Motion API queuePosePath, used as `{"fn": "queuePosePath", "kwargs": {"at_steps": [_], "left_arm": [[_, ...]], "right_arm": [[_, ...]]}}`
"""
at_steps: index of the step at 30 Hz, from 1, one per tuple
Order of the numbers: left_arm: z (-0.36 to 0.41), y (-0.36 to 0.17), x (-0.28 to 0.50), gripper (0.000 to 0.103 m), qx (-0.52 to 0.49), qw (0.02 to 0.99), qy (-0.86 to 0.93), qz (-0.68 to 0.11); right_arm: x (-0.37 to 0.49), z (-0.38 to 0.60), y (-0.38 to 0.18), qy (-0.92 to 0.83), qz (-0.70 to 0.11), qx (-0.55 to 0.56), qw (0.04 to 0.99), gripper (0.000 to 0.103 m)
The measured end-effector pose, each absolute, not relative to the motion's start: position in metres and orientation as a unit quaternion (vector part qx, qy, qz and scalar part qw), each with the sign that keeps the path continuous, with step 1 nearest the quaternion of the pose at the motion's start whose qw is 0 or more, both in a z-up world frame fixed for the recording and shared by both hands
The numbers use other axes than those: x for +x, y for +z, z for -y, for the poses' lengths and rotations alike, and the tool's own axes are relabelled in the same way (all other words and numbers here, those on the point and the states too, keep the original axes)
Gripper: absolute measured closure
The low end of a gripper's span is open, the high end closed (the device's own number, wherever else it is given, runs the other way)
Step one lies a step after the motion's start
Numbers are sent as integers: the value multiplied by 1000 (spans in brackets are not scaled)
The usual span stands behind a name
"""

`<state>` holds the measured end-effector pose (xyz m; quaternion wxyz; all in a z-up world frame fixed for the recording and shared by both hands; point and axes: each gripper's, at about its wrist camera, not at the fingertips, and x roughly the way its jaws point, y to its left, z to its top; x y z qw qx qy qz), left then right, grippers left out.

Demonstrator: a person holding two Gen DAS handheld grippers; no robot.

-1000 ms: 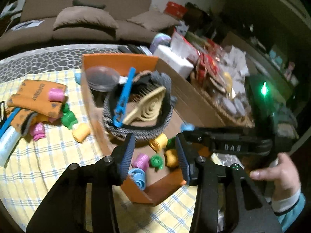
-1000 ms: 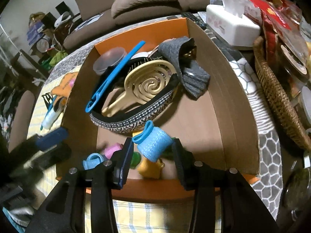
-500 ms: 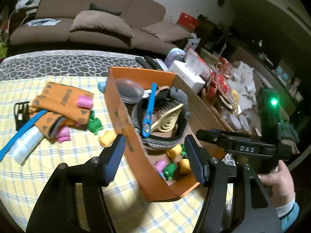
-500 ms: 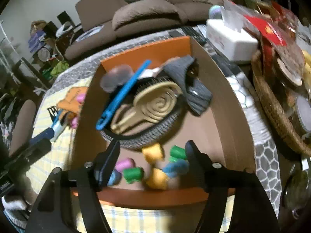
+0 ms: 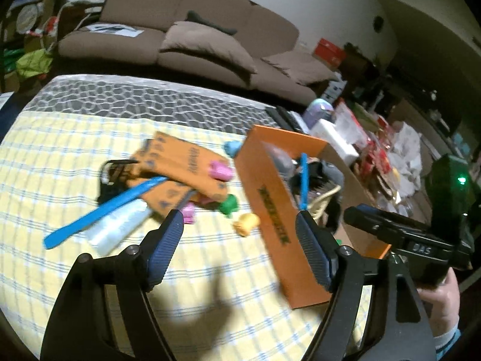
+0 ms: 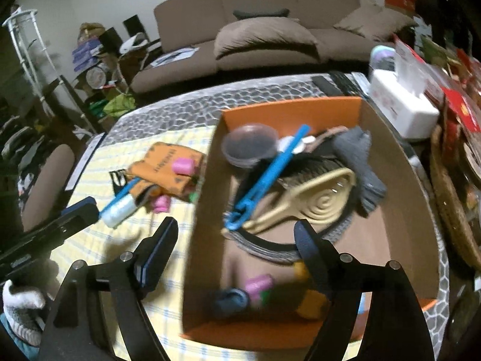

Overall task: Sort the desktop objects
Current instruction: 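Open both tools to drop the rollers into the box, then move the right tool toward the pink roller on the orange glove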

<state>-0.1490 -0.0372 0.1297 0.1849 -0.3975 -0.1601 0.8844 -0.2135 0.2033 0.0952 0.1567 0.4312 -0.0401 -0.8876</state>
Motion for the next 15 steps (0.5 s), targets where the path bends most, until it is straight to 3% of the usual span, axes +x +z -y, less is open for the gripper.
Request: {"fn": "queuePosePath", "kwargs": {"at_steps": [8, 15], "left_arm": [[66, 123, -149, 29, -405, 169, 885, 157], [83, 116, -149, 29, -415, 163, 879, 170]], "right_arm": [[-220, -160, 98, -888, 38, 417, 191, 22], [-240, -134, 100, -885, 86, 404, 217, 23]]}}
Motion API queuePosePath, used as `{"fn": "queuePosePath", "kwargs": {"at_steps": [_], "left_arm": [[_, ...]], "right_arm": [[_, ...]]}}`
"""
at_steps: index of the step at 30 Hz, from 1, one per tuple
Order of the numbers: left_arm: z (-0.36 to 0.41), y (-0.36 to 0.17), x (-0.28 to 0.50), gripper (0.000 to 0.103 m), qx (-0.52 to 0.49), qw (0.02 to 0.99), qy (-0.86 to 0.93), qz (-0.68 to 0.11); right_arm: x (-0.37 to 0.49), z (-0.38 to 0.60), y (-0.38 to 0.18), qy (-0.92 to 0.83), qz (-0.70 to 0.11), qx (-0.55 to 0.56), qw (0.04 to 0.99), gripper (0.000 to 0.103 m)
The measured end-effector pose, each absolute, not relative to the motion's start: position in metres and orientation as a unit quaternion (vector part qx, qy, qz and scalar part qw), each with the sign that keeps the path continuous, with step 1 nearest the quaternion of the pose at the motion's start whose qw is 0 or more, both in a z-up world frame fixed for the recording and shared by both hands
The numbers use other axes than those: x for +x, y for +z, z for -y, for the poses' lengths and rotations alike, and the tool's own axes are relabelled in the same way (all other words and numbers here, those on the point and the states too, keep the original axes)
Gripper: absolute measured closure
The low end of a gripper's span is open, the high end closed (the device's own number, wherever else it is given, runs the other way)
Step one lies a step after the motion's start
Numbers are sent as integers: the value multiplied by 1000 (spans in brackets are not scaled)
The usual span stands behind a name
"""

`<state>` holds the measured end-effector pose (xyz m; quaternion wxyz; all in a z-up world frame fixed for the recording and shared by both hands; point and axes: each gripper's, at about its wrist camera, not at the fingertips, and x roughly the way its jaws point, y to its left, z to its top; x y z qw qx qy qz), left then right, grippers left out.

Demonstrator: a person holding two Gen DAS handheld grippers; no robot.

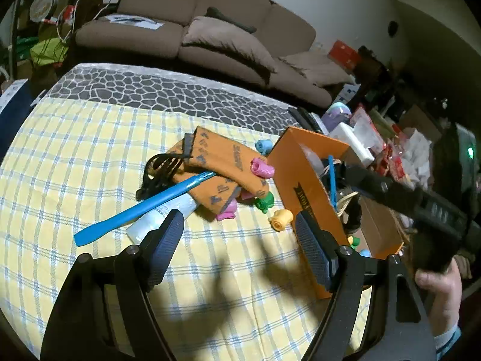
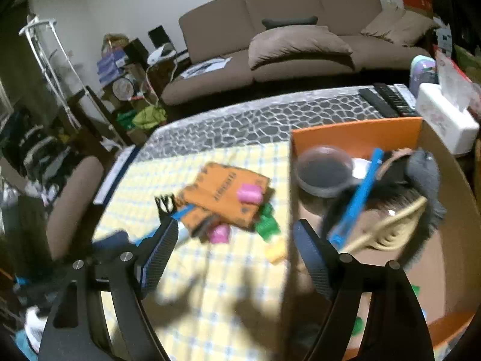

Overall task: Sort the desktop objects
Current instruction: 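Move the right tool toward the pink roller on the orange glove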

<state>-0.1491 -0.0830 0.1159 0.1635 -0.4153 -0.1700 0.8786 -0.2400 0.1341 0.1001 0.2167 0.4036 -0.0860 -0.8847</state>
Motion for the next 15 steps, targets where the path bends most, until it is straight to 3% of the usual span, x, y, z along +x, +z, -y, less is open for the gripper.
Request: {"fn": "queuePosePath", "kwargs": {"at_steps": [7, 9, 15], "left_arm": [[85, 109, -154, 29, -423, 164, 877, 160], [85, 107, -156, 29, -425, 163, 876, 157], [78, 102, -160, 29, -432, 173, 871, 156]], "right_arm": [[-287, -102, 82, -868, 105, 432, 220, 35], [-303, -95, 72, -862, 99, 451, 211, 46], [-340, -73, 53, -843, 45, 502, 189, 53]]}}
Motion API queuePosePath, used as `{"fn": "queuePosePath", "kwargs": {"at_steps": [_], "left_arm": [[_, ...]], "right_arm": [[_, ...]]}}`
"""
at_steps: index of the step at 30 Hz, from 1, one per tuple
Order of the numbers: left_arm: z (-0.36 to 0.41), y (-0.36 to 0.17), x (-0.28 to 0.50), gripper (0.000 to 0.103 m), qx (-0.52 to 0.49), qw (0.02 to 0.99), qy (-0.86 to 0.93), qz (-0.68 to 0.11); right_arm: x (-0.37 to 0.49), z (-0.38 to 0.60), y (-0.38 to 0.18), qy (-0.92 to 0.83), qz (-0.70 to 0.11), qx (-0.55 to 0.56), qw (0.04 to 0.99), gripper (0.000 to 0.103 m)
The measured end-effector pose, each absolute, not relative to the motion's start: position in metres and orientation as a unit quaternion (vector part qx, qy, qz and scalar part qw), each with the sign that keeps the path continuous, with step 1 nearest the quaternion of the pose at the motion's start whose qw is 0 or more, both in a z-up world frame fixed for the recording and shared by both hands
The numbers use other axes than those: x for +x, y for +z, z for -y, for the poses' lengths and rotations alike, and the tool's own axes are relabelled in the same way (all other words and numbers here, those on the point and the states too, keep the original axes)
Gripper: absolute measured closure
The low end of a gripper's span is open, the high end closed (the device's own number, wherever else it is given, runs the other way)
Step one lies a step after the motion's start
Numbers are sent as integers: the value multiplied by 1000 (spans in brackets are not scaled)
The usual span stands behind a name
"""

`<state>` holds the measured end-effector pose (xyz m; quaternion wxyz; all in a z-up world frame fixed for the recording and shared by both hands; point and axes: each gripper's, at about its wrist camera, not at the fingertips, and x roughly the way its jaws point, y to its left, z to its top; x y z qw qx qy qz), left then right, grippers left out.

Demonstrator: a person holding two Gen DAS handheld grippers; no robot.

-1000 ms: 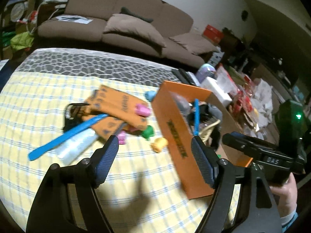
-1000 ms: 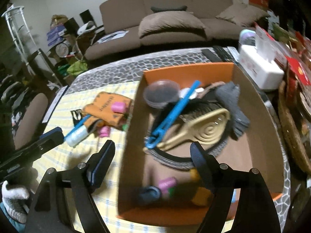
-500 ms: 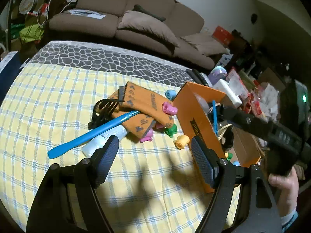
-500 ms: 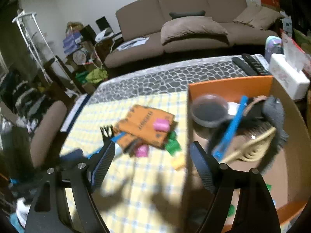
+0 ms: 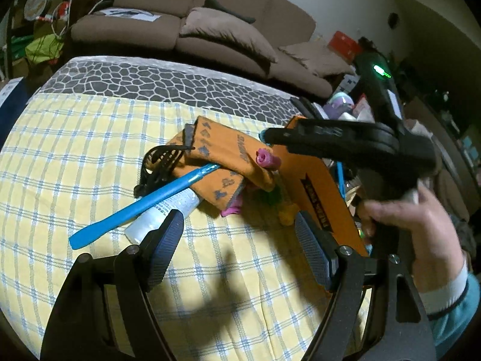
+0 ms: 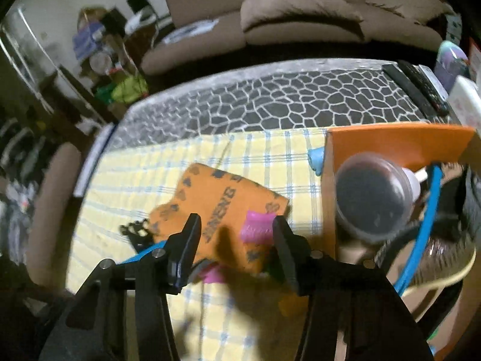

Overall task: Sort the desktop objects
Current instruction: 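Move the right tool toward the pink roller on the orange glove, then grasp the pink roller with the right tool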

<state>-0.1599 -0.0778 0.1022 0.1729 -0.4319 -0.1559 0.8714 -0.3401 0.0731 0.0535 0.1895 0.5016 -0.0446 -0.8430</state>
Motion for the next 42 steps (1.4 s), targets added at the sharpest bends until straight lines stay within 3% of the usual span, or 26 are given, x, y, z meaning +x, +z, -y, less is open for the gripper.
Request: {"fn": "queuePosePath", "kwargs": {"at_steps": [17, 26, 30, 42], "left_arm": [[74, 103, -158, 29, -435, 186, 867, 156], [71, 102, -158, 29, -437, 189, 866, 153], [72, 103, -158, 29, -436, 190, 866, 154], [73, 102, -159, 29, -435, 189, 867, 151]], "right_arm": [[-356, -37, 26, -789, -141, 570, 179, 53], [-361, -33, 19, -783, -159, 573, 183, 55], [-357, -34, 19, -784, -178, 566, 184, 67], [-337, -35, 27, -800, -189, 539, 185, 67]]}}
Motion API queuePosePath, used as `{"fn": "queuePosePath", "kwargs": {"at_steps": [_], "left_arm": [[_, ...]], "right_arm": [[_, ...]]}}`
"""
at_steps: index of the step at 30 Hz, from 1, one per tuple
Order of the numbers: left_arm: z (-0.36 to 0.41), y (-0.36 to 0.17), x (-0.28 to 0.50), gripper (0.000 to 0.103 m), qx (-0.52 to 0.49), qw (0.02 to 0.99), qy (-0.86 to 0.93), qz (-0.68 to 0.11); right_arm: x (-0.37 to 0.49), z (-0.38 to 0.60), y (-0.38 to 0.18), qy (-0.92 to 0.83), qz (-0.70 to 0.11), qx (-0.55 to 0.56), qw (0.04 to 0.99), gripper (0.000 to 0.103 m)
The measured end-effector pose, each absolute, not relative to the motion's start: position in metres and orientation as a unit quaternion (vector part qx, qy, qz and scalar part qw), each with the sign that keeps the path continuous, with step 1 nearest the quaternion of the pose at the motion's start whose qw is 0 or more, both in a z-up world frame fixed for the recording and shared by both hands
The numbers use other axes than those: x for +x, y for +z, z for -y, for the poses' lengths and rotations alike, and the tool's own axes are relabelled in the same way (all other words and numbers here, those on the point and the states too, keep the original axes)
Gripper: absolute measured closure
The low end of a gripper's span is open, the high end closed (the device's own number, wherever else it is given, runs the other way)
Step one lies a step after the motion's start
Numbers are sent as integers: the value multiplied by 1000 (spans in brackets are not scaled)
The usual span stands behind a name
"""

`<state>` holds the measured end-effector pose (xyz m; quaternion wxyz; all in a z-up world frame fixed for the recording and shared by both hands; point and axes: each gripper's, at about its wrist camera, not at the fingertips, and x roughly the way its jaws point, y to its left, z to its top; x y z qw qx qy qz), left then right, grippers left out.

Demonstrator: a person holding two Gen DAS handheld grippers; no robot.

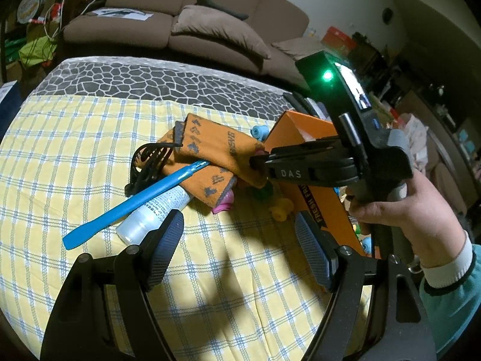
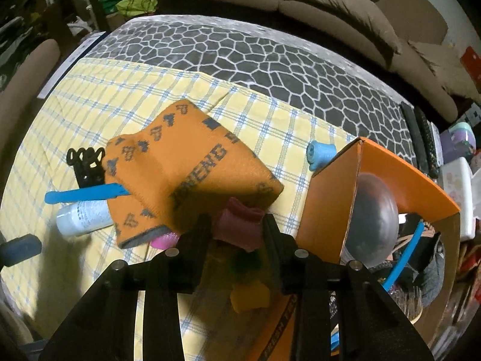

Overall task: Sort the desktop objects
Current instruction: 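Grasp the pink roller with the right tool, then carry the pink roller over the box with the right tool while the left tool approaches a yellow roller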

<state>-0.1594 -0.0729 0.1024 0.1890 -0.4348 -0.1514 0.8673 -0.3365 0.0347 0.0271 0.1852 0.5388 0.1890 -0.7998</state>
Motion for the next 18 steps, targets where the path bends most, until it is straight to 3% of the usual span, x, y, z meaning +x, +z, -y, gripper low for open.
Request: {"fn": "queuePosePath", "kwargs": {"at_steps": [12, 18], "left_arm": [[65, 99, -158, 29, -435, 196, 868, 141], [32, 92, -156, 31, -420, 232, 873, 89]], "right_arm": [[-313, -34, 54, -815, -184, 509, 205, 67], [-293, -56, 87, -831, -158, 485, 223, 67]]}}
